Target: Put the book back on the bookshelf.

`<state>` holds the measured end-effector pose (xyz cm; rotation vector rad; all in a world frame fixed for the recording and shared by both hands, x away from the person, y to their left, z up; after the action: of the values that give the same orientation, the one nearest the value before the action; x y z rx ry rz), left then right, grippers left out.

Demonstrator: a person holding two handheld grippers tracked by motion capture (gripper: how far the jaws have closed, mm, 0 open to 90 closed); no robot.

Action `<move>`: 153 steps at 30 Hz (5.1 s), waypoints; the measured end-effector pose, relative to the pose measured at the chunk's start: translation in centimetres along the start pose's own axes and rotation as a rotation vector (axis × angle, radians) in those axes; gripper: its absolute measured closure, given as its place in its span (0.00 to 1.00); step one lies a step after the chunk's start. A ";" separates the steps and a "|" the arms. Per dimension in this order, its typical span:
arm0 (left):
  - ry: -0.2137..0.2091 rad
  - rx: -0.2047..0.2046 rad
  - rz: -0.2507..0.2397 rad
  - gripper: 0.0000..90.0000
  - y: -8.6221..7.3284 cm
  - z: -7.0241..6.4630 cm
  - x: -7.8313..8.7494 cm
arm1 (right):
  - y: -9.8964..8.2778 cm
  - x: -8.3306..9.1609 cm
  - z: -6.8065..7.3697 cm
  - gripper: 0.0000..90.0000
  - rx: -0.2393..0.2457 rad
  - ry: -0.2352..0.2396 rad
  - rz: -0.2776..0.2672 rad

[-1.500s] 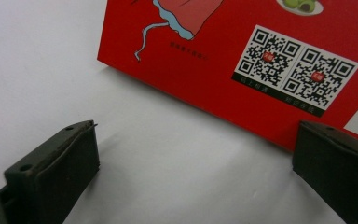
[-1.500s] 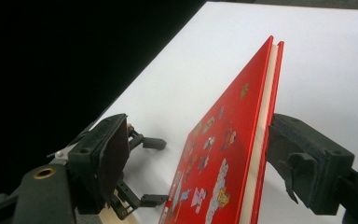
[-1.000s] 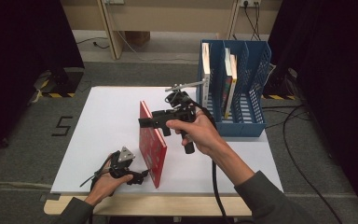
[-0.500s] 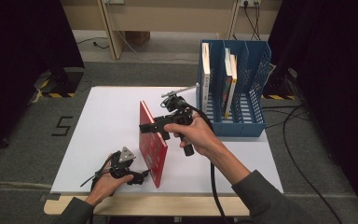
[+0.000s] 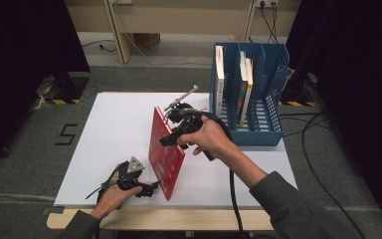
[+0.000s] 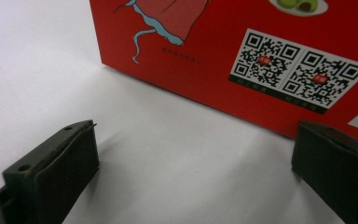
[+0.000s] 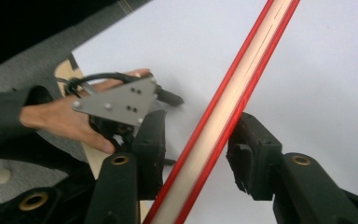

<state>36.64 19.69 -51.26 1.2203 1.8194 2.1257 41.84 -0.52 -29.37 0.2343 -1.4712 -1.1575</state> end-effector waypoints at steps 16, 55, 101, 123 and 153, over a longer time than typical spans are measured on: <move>0.176 0.215 -0.082 0.16 -0.2 4.6 1.9 | -0.8 2.2 -0.9 0.79 0.057 -0.048 0.000; 0.054 0.146 -0.082 0.16 0.0 2.8 1.5 | 1.5 -0.3 -0.9 0.76 -0.028 -0.073 0.089; 0.064 0.194 -0.073 0.16 -0.1 3.6 1.6 | 0.6 4.4 -1.9 0.87 0.062 -0.128 0.024; 0.060 0.199 -0.070 0.16 -0.2 3.6 1.7 | 1.7 -0.7 -2.5 0.80 0.022 -0.135 0.188; 0.060 0.196 -0.066 0.16 -0.2 3.6 1.6 | 0.3 7.9 -3.6 0.87 0.045 -0.201 0.061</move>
<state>37.65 23.50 -50.76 1.1269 2.1058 2.0098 42.74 -7.83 -24.80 0.1052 -1.6704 -1.1244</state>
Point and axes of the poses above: each handheld gripper's, and its own axes: x roughly backward along the jaws, y roughly out of its top, z roughly to its left, the point moved 1 cm from there along -x, roughly forward along the jaws, and after that the axes turned 12 degrees about -z, right-handed, at the moved point
